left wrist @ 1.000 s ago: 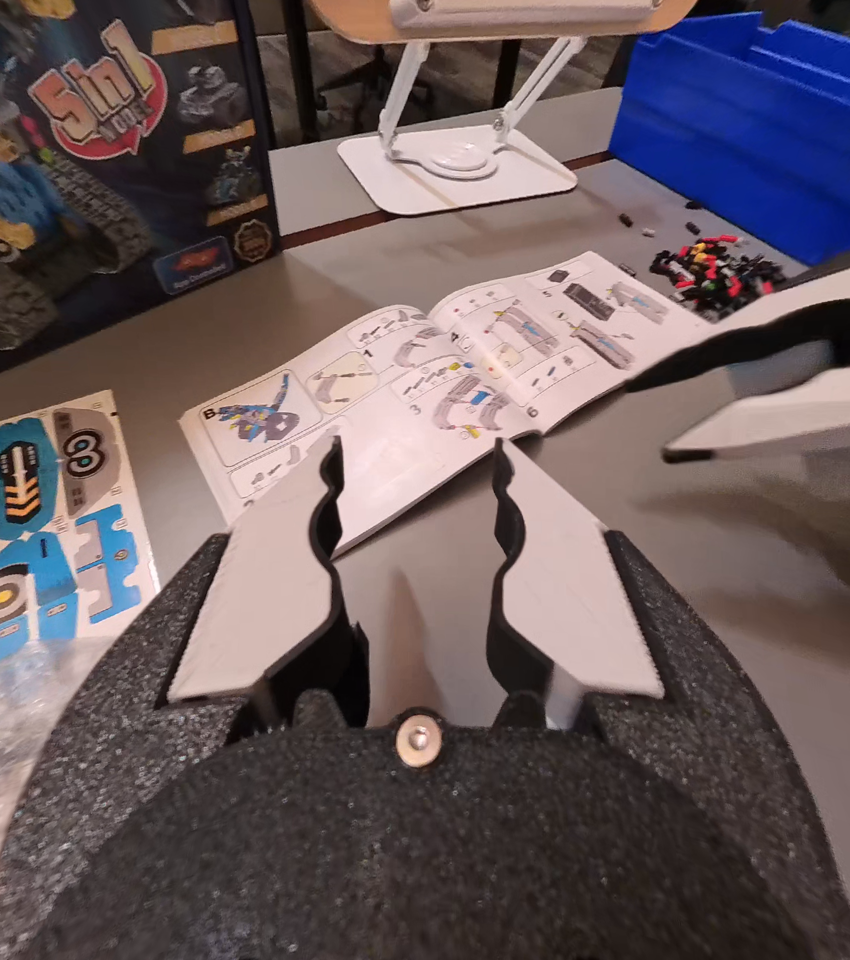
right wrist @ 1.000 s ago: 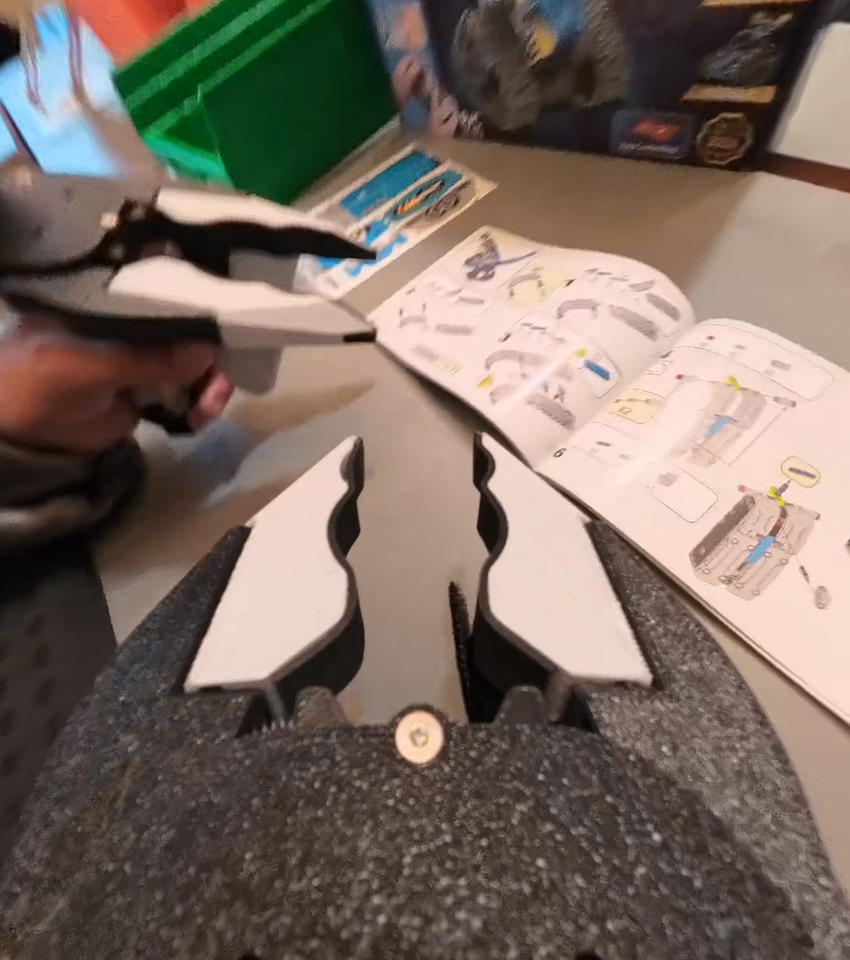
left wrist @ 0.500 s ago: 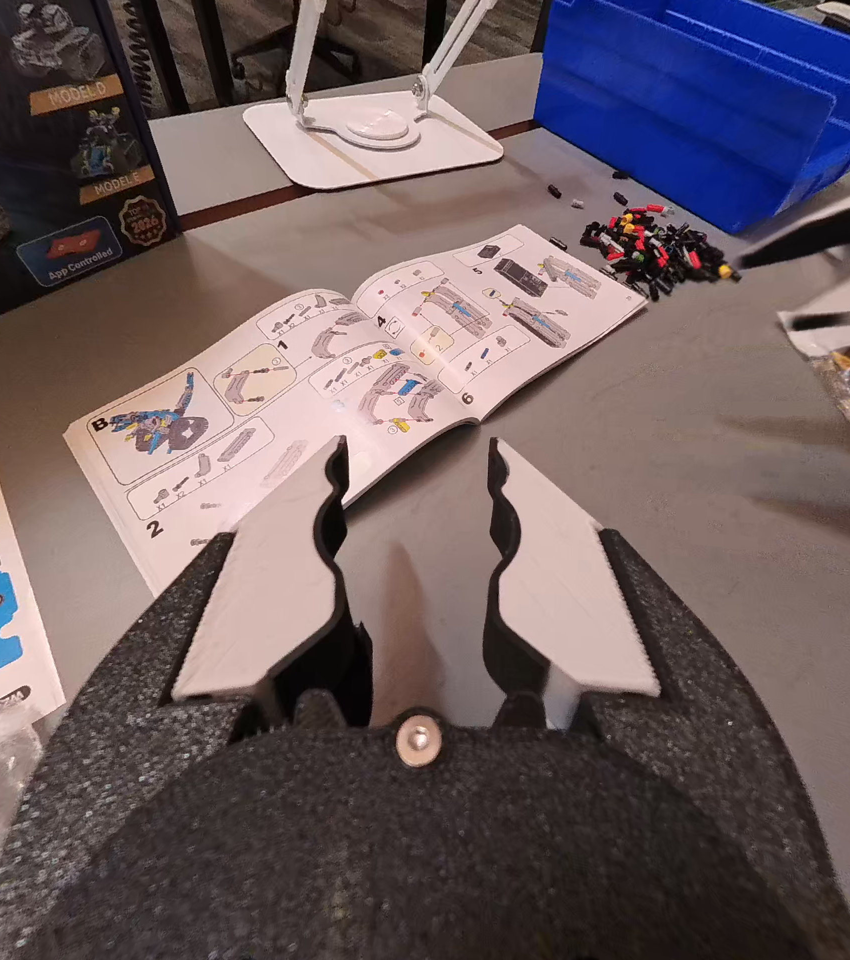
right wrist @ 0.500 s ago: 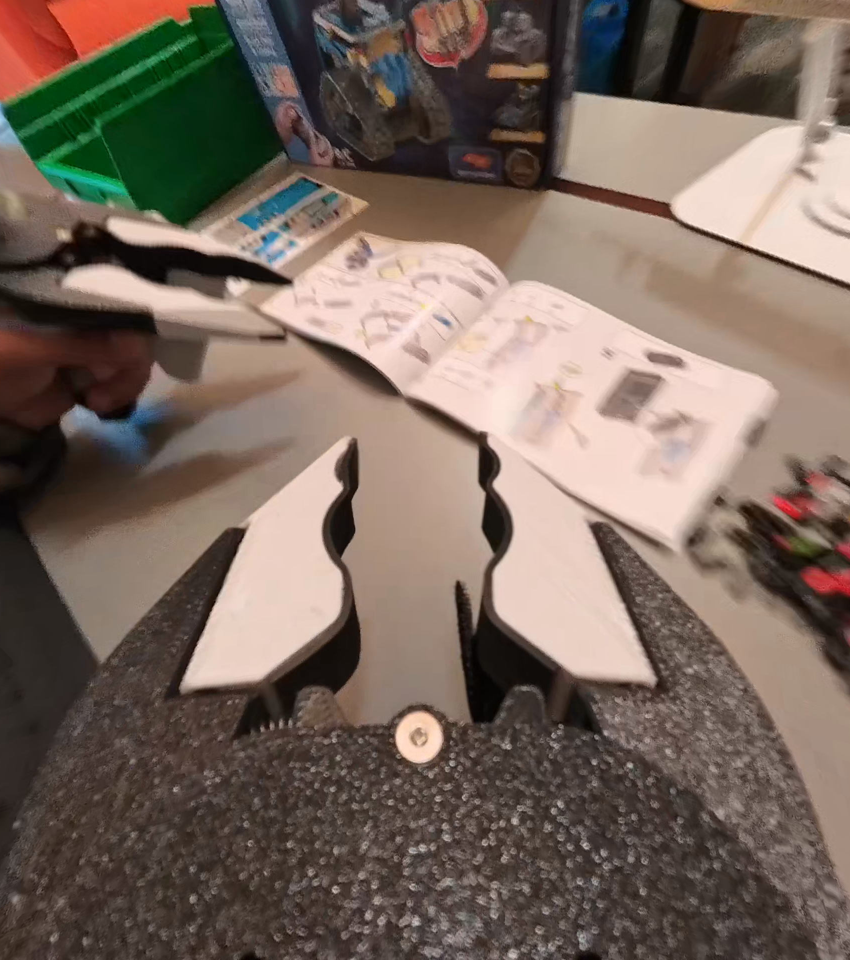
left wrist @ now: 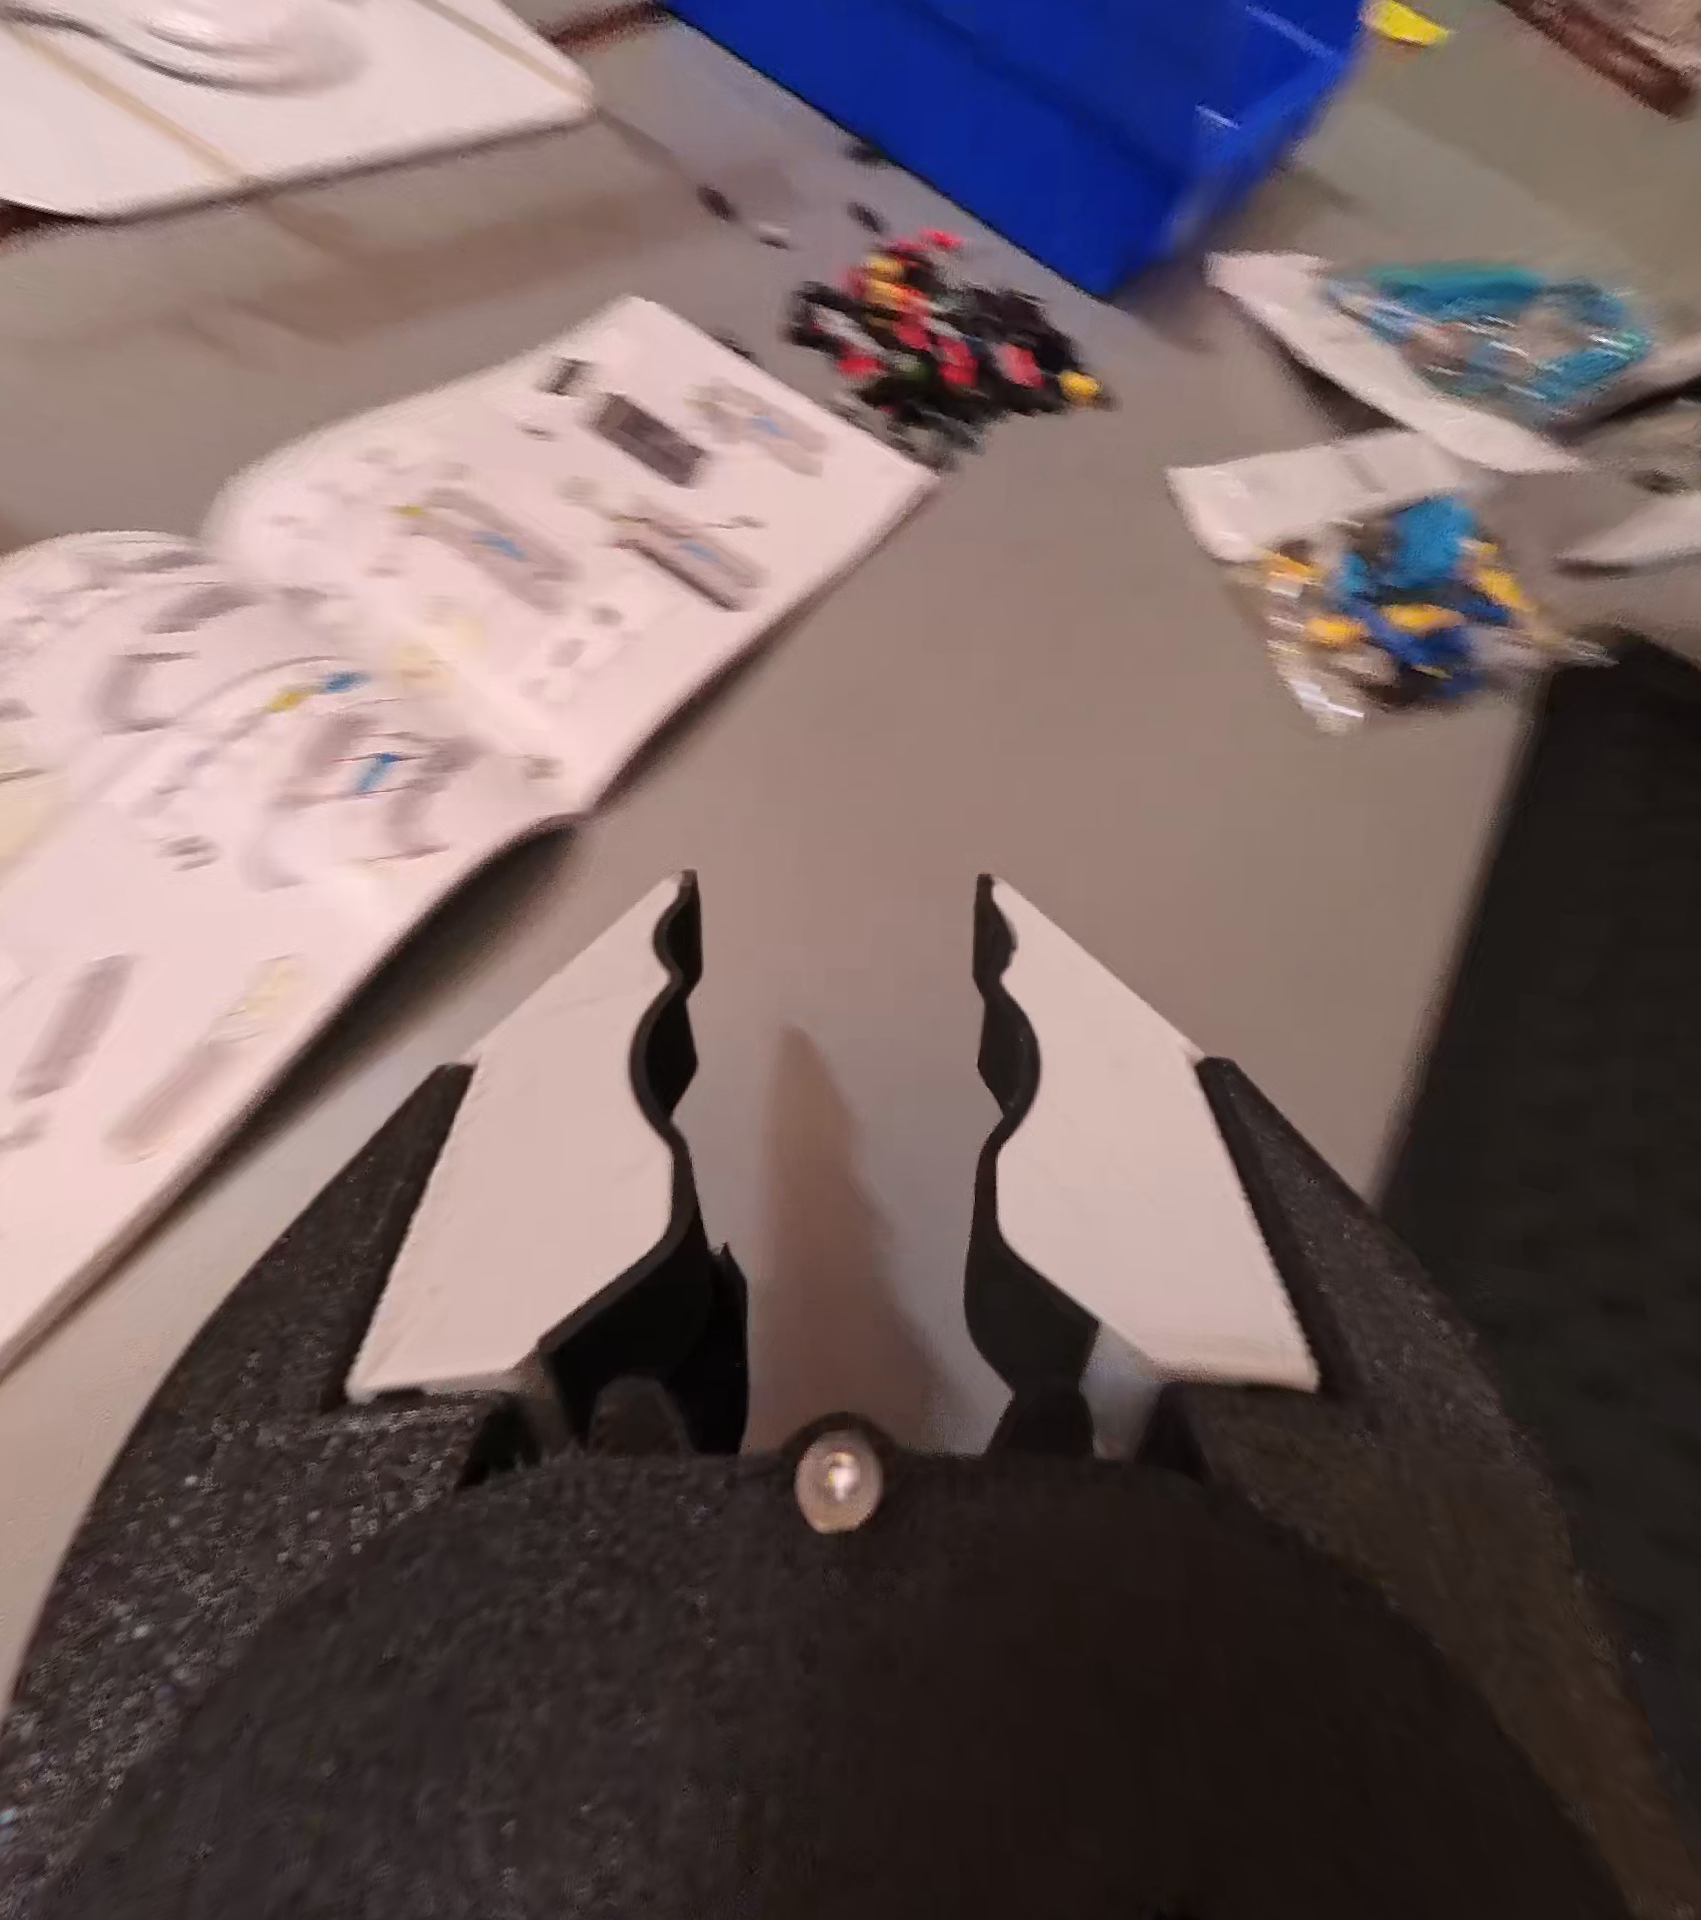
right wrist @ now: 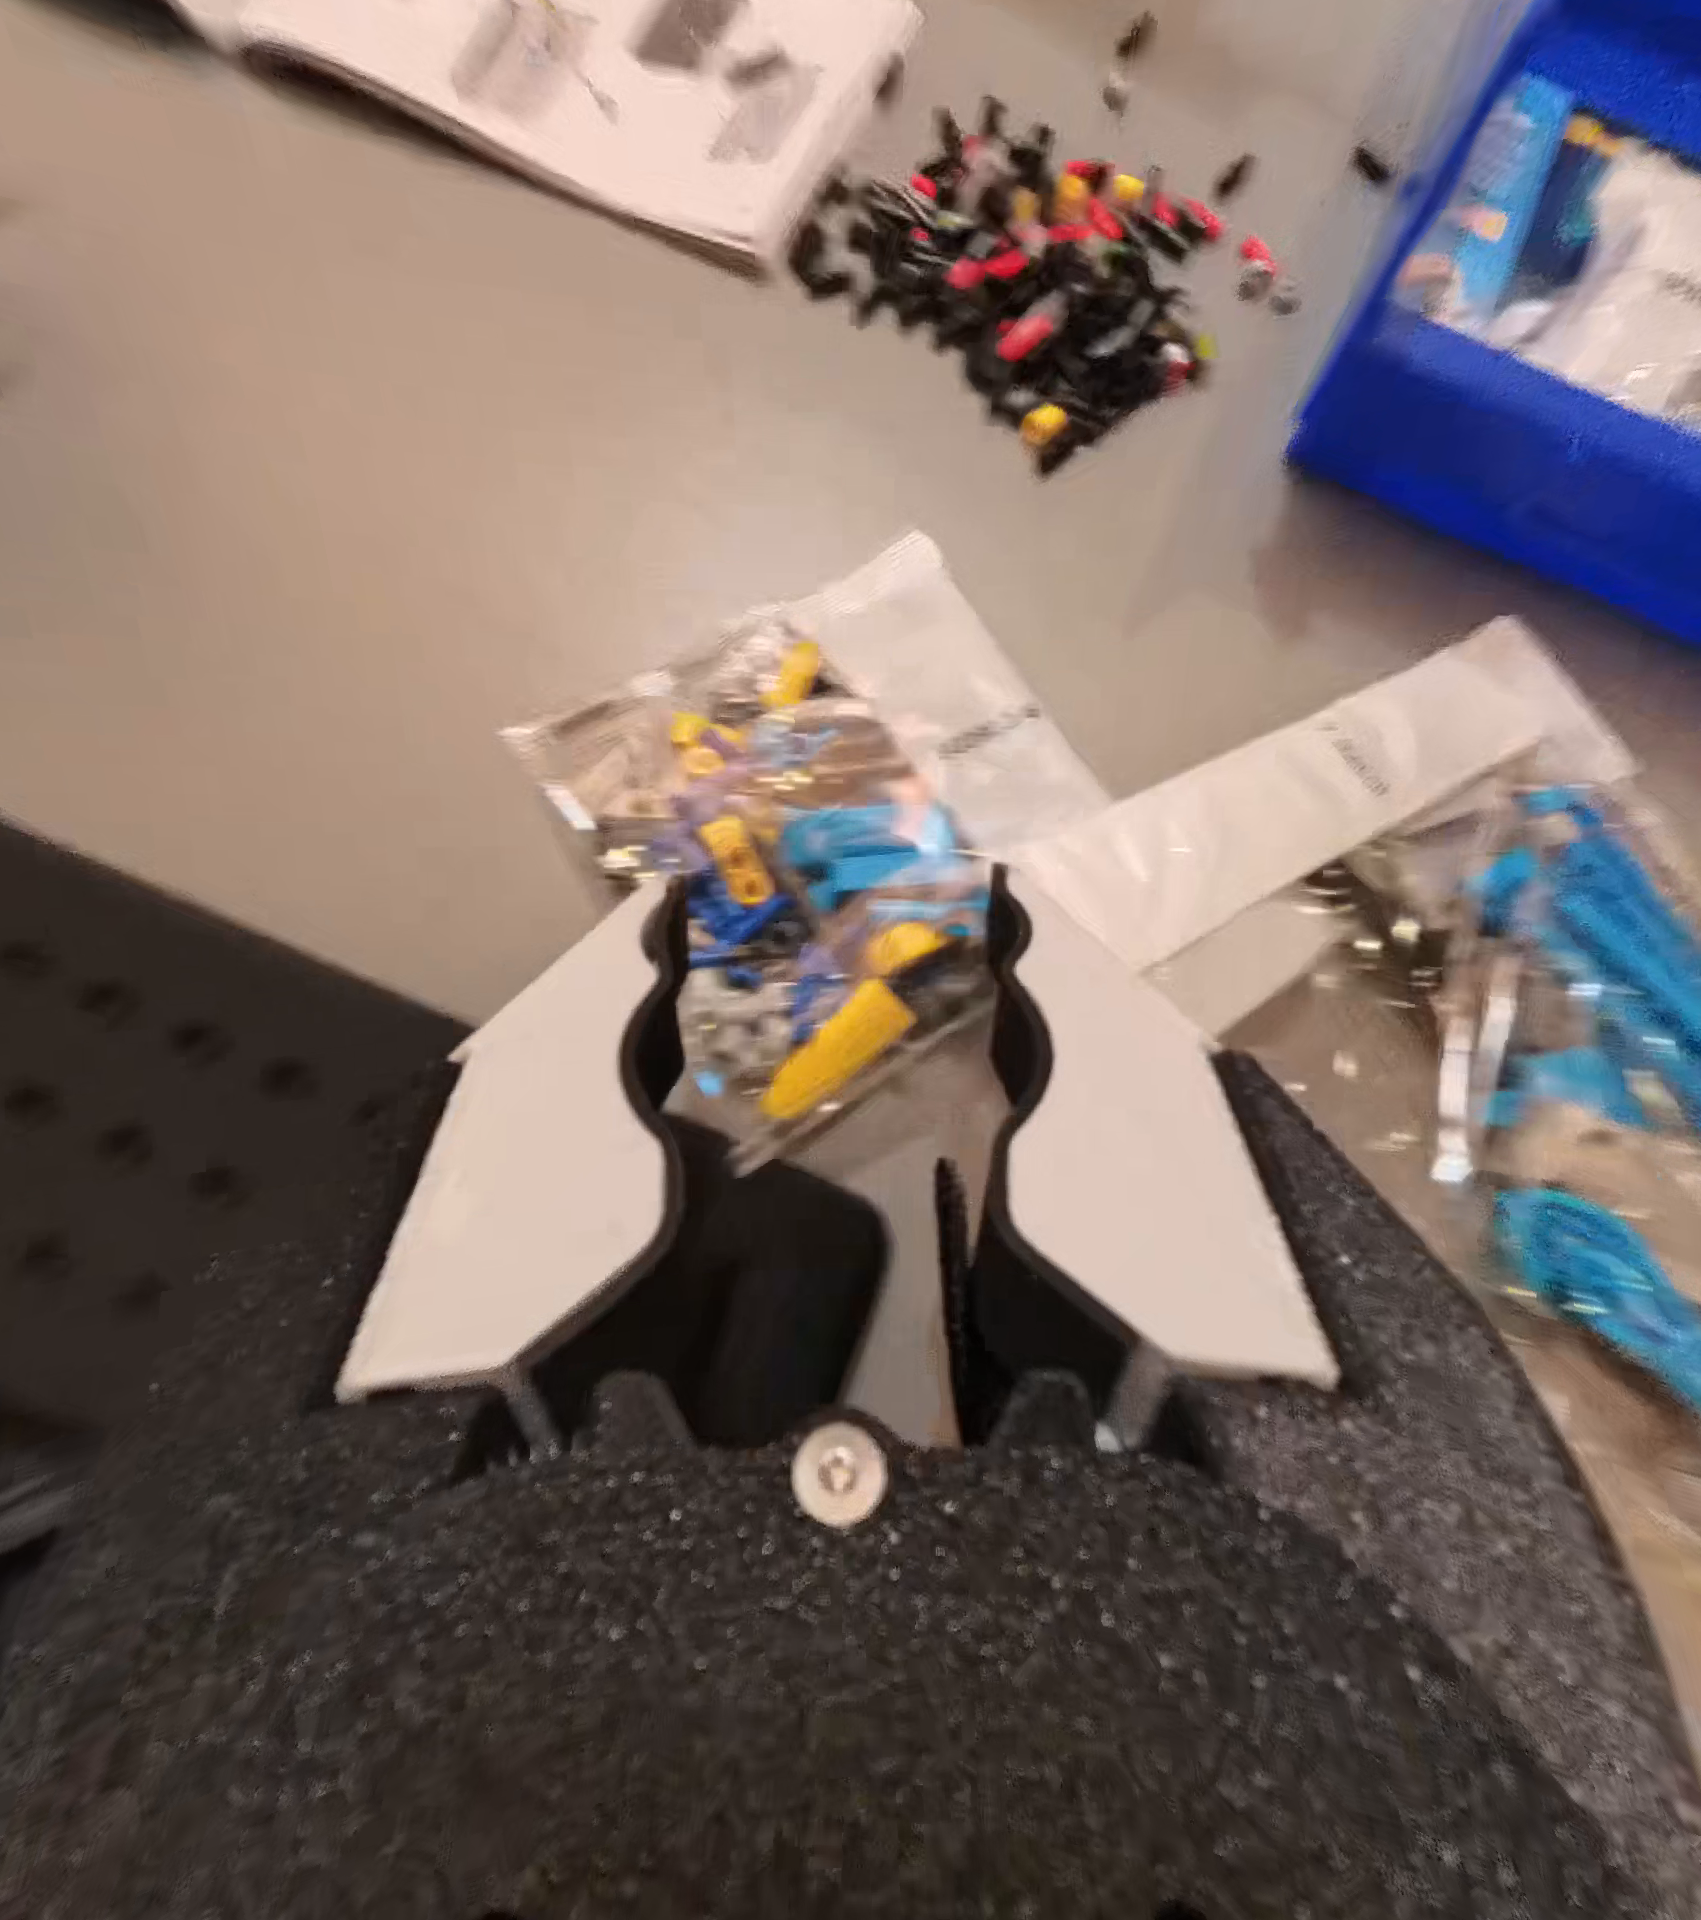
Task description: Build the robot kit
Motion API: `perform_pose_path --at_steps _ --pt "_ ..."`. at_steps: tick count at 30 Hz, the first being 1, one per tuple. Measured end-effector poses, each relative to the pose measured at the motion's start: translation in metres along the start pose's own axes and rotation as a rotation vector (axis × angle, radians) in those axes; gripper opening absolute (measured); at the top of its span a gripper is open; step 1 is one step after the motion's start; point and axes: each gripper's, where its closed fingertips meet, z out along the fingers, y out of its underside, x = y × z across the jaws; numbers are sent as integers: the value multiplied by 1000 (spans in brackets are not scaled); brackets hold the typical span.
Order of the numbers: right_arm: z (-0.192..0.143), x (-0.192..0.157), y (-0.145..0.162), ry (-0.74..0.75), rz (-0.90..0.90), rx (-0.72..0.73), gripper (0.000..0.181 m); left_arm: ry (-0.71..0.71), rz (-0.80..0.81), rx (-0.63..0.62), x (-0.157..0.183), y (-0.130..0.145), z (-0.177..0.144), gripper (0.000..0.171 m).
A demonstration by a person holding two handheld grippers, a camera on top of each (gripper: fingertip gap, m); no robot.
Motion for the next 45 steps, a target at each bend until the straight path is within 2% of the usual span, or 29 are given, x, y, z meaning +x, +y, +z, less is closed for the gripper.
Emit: perform_pose_path --at_steps 2,4,6,8,10,12,13,16,20,22,24,27,29,33,35,38,39,40,43,45 --pt "-1 27 0 112 -30 -29 60 165 27 -114 42 1 -4 53" --pt "-15 42 7 86 9 -21 62 241 79 -219 70 3 -12 53" --pt "-27 57 37 100 4 -108 65 292 144 -250 94 -1 -17 53" --pt "-31 79 73 189 -64 -230 61 353 215 -319 117 2 -11 53" --pt "-28 103 84 298 -154 -242 30 335 341 -430 127 10 9 52" --pt "-27 110 85 309 -203 -240 2 358 451 -482 146 10 40 37" --pt "-35 120 76 367 -223 -218 0 391 476 -507 159 10 58 34" --pt "-88 152 31 492 -140 -45 0 408 544 -497 188 1 123 34" --pt "-195 186 -15 672 -32 145 0 330 604 -474 206 -10 184 32" --pt "-254 179 -29 746 -41 216 0 294 627 -446 214 -18 202 32" --pt "-305 157 -39 766 -86 296 0 272 648 -445 221 -24 217 32" --pt "-348 118 -37 721 -127 364 0 235 612 -427 230 -40 245 31" --pt "-352 96 -27 684 -149 349 0 199 570 -416 235 -54 267 31" --pt "-336 73 -4 620 -137 300 0 118 539 -405 232 -79 306 32" --pt "-324 65 2 569 -106 313 0 108 481 -414 230 -85 315 31" --pt "-310 59 10 540 -90 293 0 133 481 -422 232 -83 309 33" --pt "-307 58 11 537 -89 292 0 167 492 -415 236 -81 304 42" --pt "-304 56 11 526 -87 298 0 214 501 -381 243 -83 298 57" --pt "-296 52 12 486 -76 311 0 291 596 -230 248 -108 290 72" --pt "-289 50 13 458 -75 311 0 360 660 -201 251 -118 297 91"
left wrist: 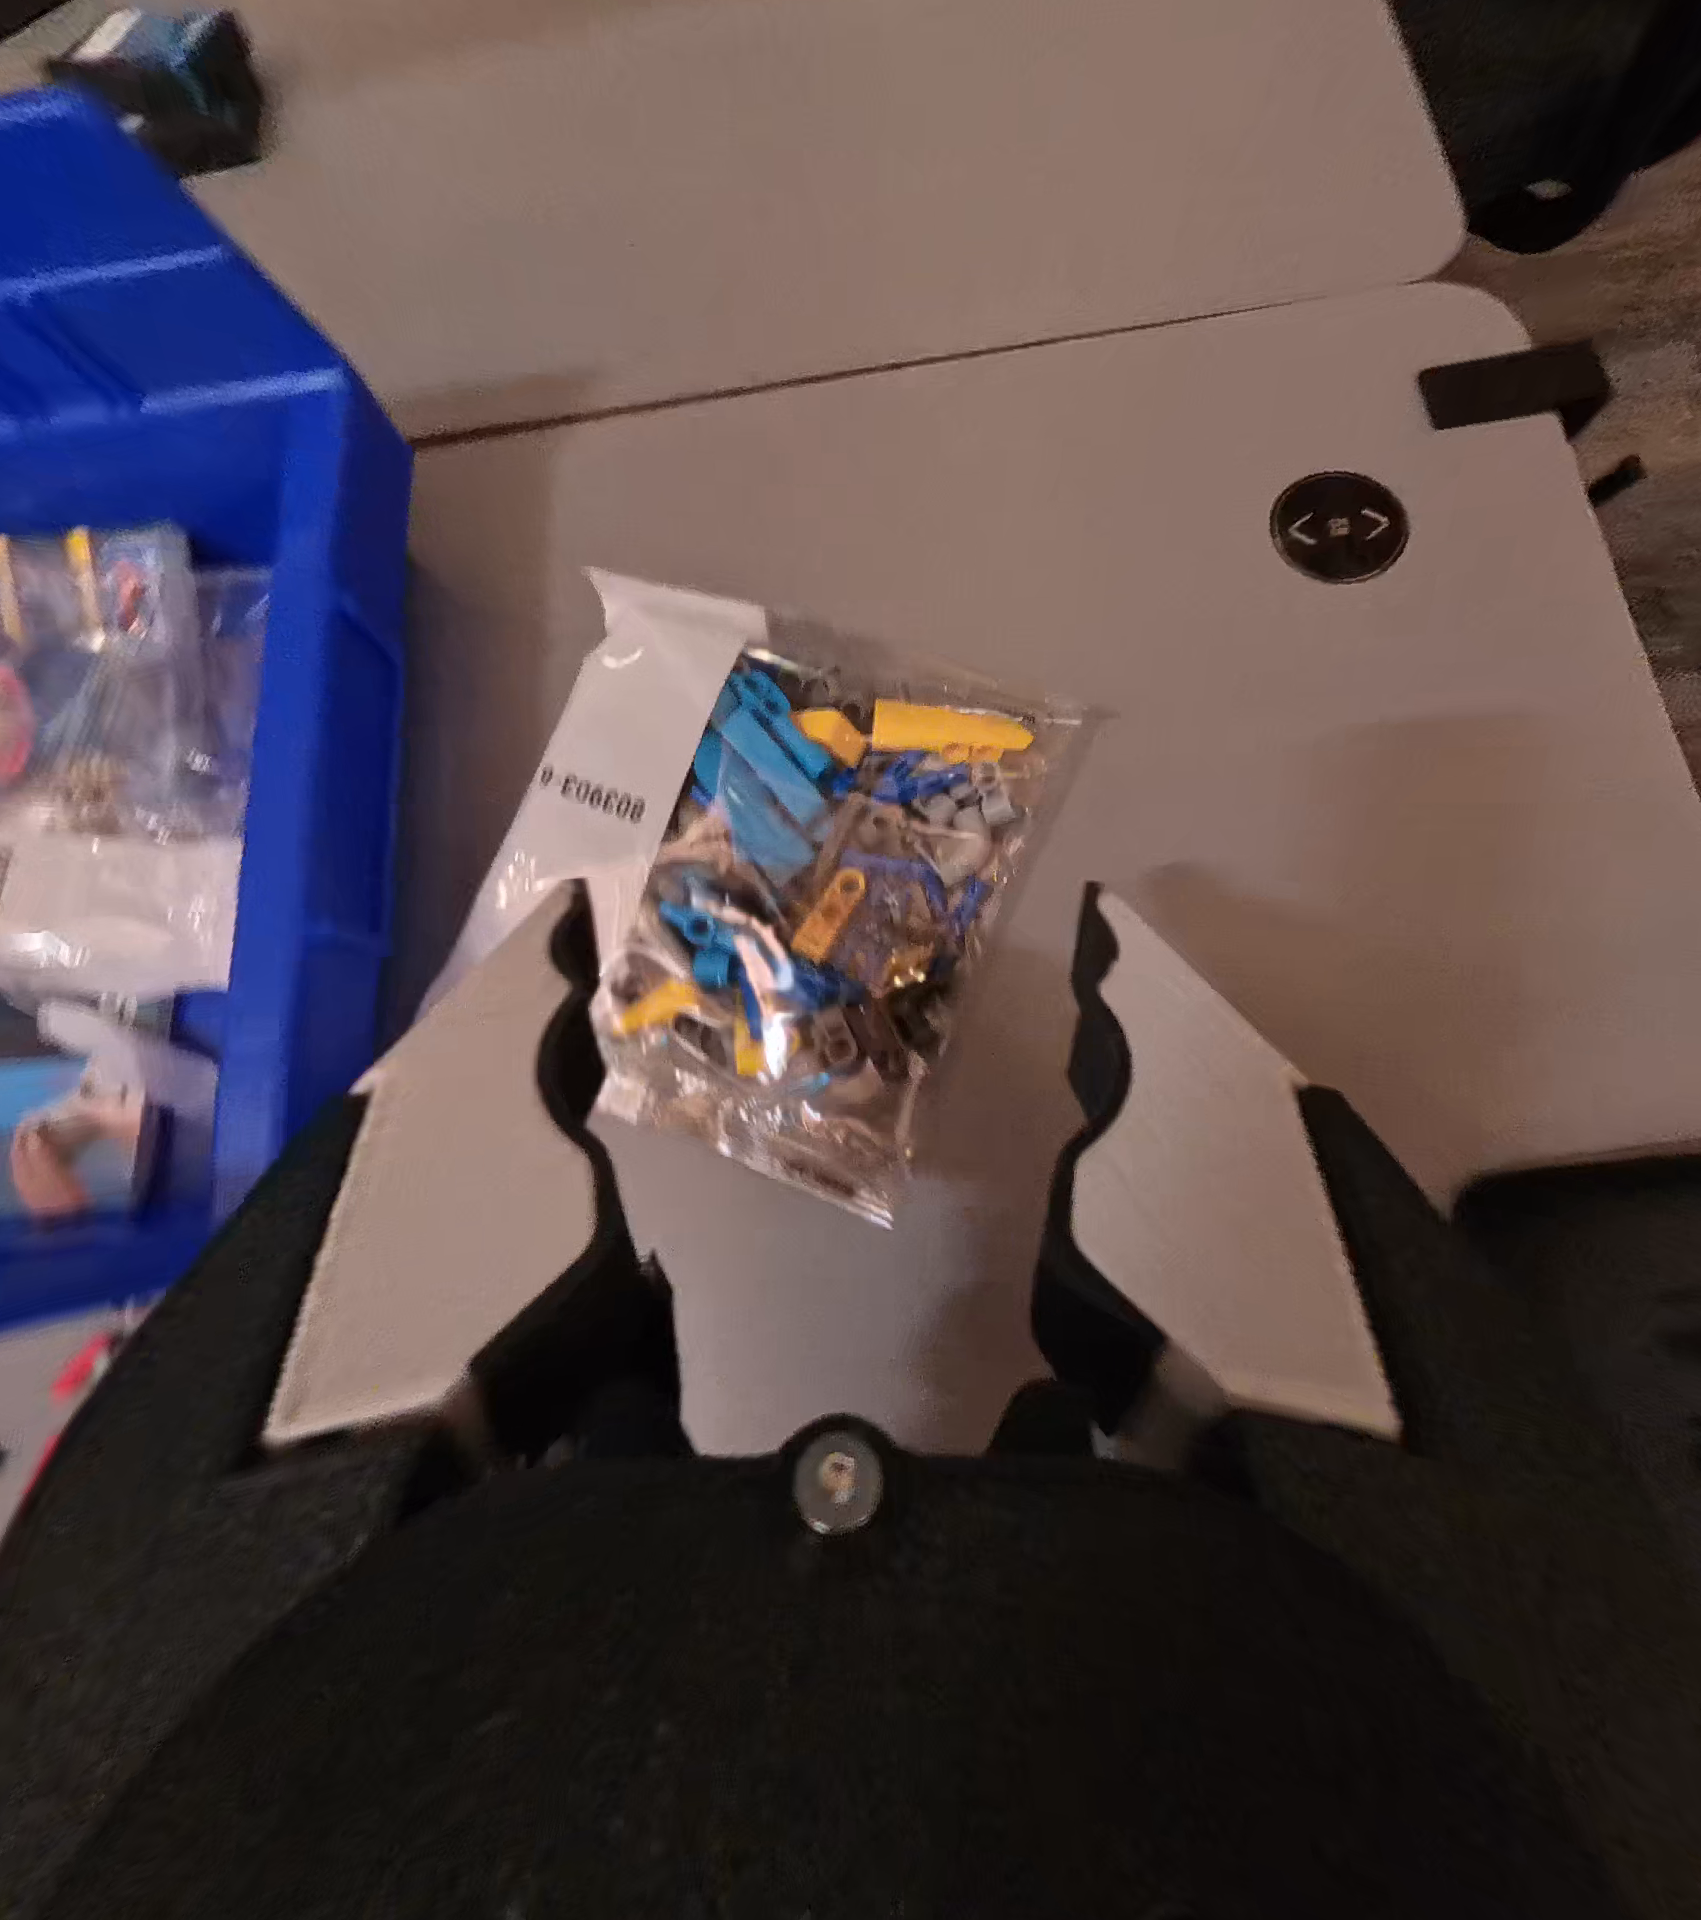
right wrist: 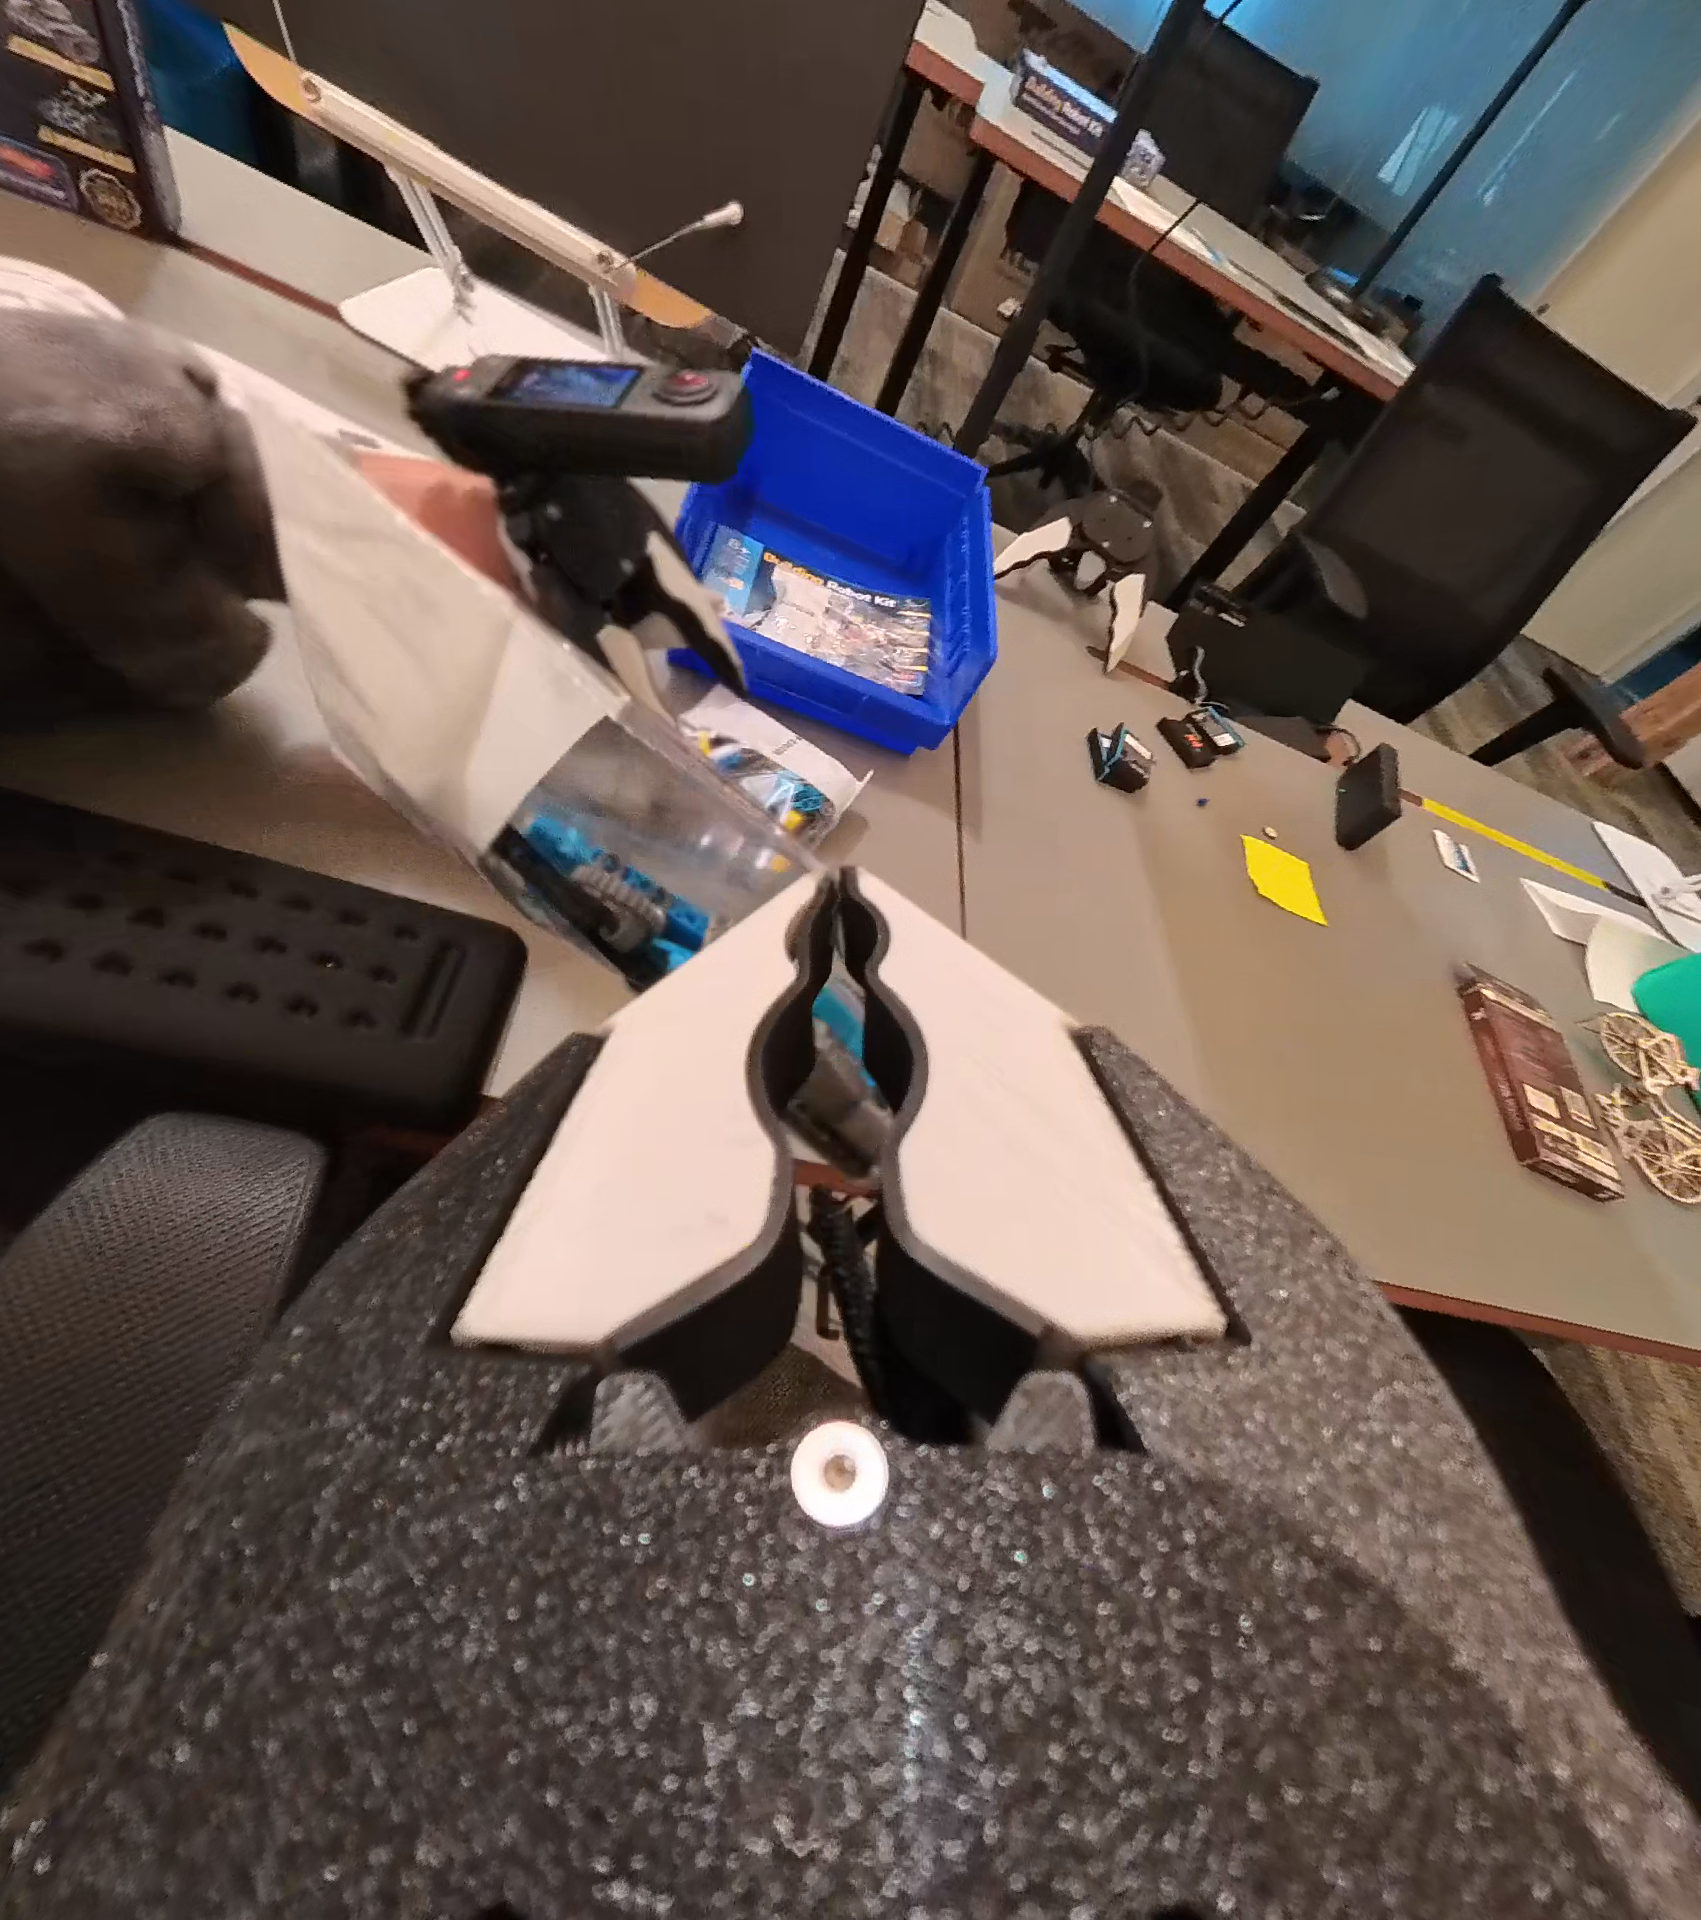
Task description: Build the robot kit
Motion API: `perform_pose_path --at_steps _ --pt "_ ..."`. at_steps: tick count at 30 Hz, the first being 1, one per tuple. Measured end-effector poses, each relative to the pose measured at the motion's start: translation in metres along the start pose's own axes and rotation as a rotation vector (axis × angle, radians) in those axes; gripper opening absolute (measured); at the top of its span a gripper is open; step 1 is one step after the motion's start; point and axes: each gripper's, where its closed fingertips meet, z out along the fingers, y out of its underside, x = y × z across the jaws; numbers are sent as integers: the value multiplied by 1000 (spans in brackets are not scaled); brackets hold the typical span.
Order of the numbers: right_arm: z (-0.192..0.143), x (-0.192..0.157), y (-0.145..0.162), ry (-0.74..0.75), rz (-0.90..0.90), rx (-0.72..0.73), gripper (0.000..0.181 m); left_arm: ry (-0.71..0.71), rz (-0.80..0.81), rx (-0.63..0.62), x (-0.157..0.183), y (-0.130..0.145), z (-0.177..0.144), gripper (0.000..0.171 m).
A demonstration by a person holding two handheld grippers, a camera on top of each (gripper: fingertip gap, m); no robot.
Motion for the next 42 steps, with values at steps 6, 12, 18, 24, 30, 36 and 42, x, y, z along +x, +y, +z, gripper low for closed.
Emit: perform_pose_path --at_steps 6,12,18,24,30,36,42 --pt "8 -7 5 -50 -21 -39 0 55 108 -173 -17 20 48 110" --pt "9 -10 19 -90 19 -57 0 39 78 -102 -7 25 33 72" --pt "16 -10 17 -92 20 -45 0 4 24 -43 17 46 -21 42" --pt "24 -13 -24 -58 -33 77 0 -122 -172 74 45 90 -162 40" --pt "41 -31 -85 -81 -29 261 0 -528 -441 126 82 214 -371 40" --pt "61 -72 -143 -132 -31 377 0 -1032 -887 -134 158 439 -576 41" --pt "94 -137 -181 -215 -30 400 0 -981 -901 -267 176 548 -638 41"
